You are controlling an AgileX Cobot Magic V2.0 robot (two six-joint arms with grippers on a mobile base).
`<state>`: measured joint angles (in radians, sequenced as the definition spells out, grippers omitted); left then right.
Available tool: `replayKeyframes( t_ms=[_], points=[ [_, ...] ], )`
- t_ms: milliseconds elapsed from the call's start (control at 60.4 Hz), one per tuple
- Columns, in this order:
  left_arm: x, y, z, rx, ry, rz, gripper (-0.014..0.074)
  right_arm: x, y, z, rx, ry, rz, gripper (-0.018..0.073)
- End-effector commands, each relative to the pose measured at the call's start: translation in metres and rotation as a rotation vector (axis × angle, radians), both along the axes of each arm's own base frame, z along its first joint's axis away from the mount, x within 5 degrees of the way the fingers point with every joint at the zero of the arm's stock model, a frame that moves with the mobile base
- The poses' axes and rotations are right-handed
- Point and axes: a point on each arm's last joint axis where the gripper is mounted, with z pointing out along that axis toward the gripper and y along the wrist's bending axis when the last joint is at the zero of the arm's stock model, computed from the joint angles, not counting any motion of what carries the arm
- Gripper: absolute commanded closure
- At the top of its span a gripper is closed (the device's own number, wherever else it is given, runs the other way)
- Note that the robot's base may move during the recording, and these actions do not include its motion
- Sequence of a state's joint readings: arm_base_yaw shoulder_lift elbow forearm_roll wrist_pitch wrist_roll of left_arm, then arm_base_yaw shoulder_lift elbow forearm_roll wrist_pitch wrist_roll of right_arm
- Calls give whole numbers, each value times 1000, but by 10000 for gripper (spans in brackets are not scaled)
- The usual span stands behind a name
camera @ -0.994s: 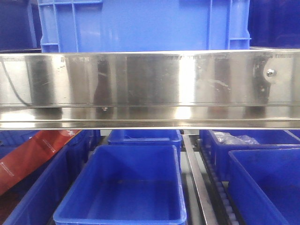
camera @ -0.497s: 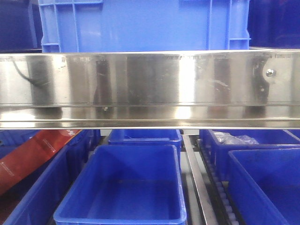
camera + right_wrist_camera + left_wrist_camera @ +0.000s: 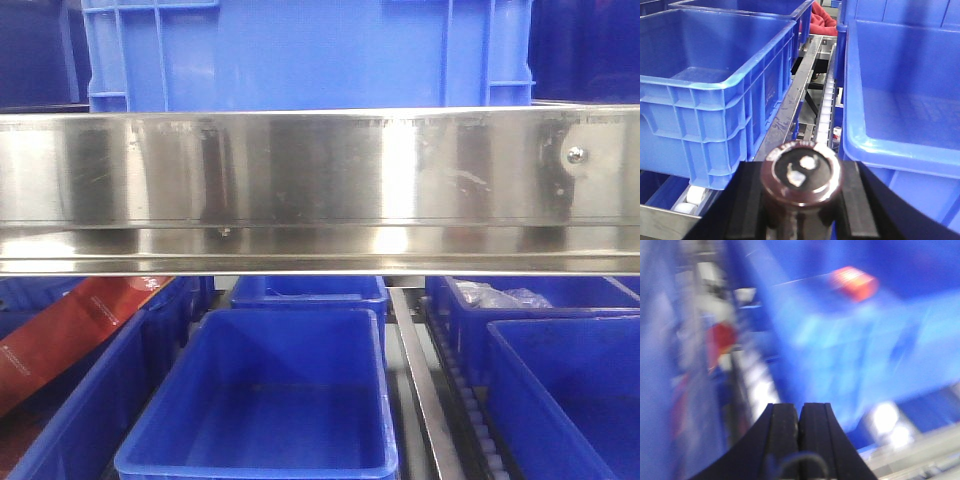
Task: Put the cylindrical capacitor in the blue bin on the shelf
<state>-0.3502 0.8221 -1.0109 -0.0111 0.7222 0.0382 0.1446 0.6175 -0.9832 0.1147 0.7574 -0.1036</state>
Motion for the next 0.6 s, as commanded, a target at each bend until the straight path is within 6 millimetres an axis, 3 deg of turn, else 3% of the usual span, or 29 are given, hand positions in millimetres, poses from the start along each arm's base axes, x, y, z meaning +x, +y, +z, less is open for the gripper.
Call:
replayKeyframes(
  t_ms=[0, 166, 331, 580],
  points=[
    [-23, 13, -12, -65, -32, 58, 708, 0, 0, 5, 3, -36, -3, 658],
    [-55, 28, -33, -92, -66, 110, 708, 9, 1, 3, 2, -26, -5, 658],
    [-65, 32, -35, -103, -93, 121, 708, 30, 6, 4, 1, -5, 9, 658],
    [-67, 31, -36, -114, -77, 116, 708, 84, 39, 54, -23, -36, 147, 658]
  ],
)
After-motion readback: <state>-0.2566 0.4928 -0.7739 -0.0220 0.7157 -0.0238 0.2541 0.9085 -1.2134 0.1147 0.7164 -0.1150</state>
